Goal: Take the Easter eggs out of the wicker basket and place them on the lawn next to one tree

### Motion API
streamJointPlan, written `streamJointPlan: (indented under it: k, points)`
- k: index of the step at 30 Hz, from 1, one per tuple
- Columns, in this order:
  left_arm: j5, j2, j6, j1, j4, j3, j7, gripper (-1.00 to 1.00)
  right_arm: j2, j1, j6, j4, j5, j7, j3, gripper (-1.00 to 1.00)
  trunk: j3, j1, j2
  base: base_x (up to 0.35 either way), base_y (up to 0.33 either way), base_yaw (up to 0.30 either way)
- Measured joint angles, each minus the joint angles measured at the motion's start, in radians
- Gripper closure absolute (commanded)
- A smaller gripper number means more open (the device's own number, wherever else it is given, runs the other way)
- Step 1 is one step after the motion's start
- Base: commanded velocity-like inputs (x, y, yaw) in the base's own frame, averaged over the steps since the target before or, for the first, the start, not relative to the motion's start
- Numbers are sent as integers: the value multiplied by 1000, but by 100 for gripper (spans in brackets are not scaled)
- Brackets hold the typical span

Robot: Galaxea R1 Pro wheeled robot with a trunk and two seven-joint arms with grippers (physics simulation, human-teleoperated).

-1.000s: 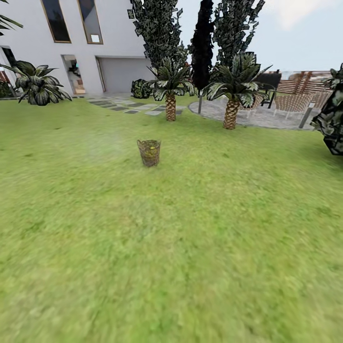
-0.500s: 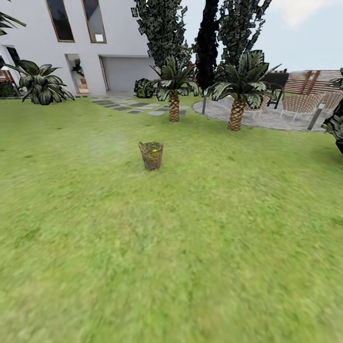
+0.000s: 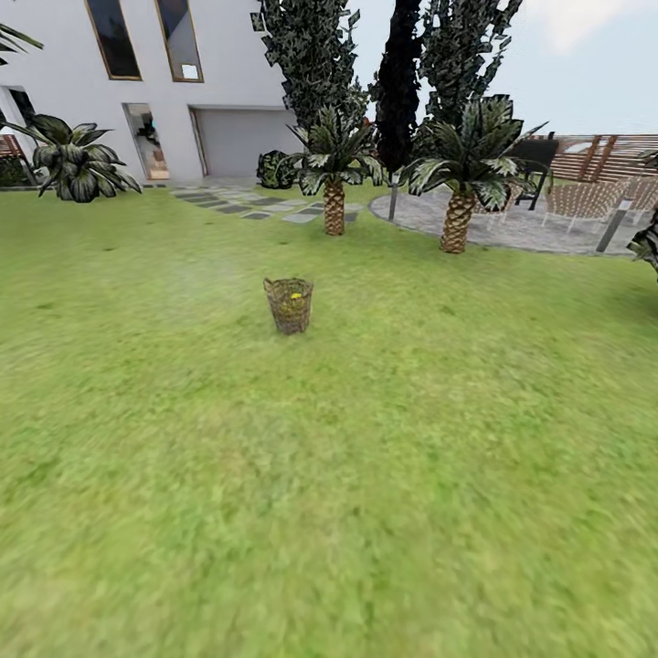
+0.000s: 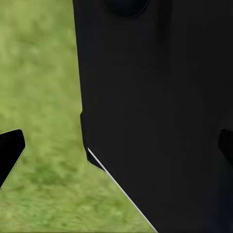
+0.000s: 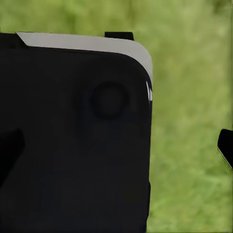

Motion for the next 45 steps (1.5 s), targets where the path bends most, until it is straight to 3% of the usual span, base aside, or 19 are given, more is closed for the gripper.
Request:
streamJointPlan:
  k: [45]
  points:
    - [1, 0, 0, 0, 0, 0, 0, -100, 9, 0, 0, 11, 0, 0, 1, -100, 0, 0, 0, 337, 0, 0]
